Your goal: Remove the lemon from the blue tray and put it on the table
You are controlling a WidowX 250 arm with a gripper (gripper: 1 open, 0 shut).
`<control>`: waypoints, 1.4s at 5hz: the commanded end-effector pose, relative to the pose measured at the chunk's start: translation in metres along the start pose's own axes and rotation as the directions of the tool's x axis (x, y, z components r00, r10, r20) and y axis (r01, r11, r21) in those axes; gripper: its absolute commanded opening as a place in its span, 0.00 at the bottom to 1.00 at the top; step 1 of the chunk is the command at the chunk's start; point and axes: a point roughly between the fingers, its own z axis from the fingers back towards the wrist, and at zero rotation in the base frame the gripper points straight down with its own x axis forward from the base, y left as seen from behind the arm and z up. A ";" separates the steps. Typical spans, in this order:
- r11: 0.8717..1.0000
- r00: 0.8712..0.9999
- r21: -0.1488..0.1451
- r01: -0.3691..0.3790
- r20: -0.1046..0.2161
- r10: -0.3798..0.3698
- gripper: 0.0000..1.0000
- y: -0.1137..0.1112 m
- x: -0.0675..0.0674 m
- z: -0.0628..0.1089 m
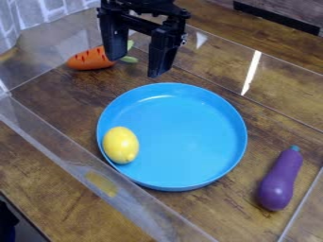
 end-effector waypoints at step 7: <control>0.991 0.990 0.007 0.136 0.021 -0.136 1.00 0.005 -0.003 -0.074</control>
